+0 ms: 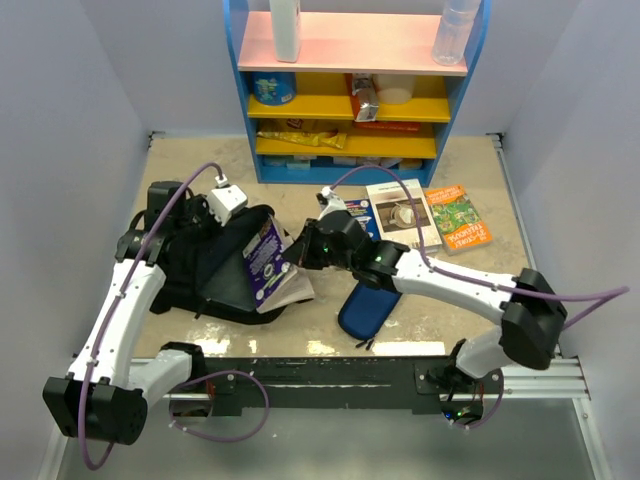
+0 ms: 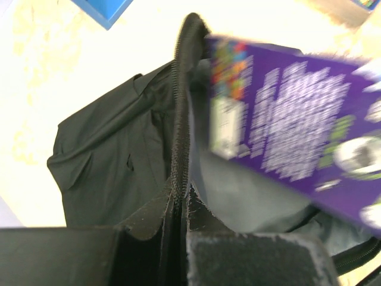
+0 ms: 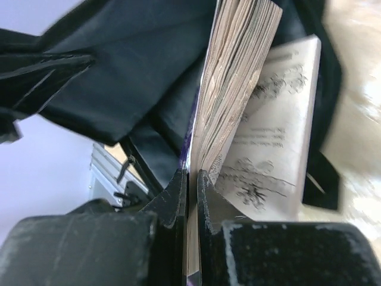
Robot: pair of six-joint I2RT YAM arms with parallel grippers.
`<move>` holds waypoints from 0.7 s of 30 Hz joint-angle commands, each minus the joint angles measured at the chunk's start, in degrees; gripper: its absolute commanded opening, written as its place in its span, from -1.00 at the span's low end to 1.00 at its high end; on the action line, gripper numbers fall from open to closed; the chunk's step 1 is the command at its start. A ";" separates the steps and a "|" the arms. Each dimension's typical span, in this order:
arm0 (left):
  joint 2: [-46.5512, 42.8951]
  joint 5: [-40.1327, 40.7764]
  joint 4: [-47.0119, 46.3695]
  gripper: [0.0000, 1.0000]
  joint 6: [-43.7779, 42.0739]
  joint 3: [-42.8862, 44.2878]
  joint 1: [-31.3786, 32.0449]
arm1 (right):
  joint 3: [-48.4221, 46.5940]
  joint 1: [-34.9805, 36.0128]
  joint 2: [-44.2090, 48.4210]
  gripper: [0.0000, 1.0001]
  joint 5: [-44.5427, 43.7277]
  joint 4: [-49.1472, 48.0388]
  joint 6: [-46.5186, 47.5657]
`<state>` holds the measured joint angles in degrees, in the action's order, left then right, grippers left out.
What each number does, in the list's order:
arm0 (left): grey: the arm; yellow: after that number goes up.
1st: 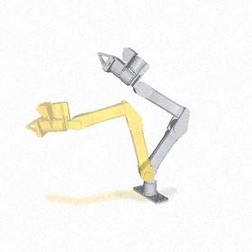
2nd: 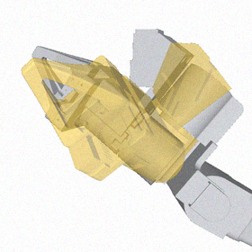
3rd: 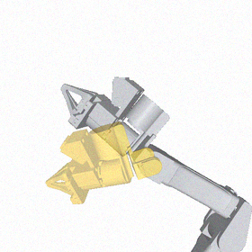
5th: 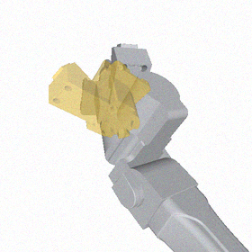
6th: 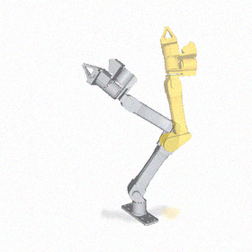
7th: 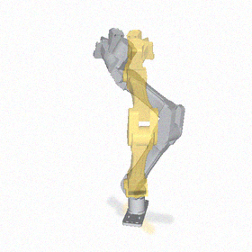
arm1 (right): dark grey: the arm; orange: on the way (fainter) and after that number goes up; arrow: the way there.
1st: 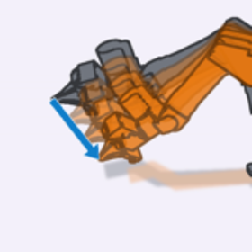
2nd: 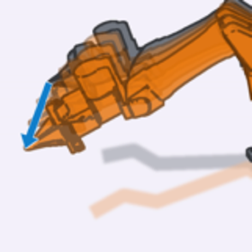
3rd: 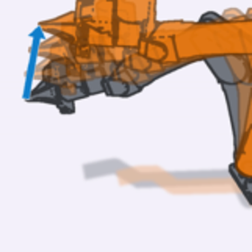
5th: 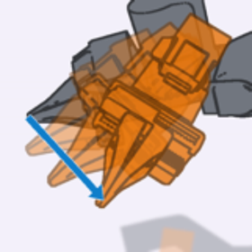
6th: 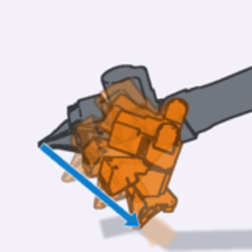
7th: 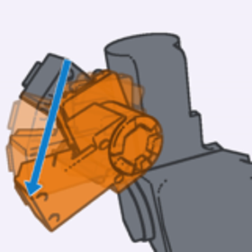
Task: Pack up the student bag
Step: Place the book in the student bag.
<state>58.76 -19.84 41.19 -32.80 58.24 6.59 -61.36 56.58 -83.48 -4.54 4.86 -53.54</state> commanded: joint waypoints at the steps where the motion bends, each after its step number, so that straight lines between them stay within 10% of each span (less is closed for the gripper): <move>1: -0.49 -5.21 -3.14 -1.00 0.98 4.60 -0.44 | -1.99 0.20 -6.33 -1.00 4.45 -18.20 -0.69; 21: -0.49 -11.98 0.29 -1.00 -1.22 4.95 -0.44 | -13.93 0.29 -28.13 -1.00 -5.13 -10.05 9.59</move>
<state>58.89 -26.48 43.20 -32.71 59.70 6.42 -67.42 56.58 -107.09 -5.48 -2.24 -46.76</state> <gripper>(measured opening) 0.058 0.049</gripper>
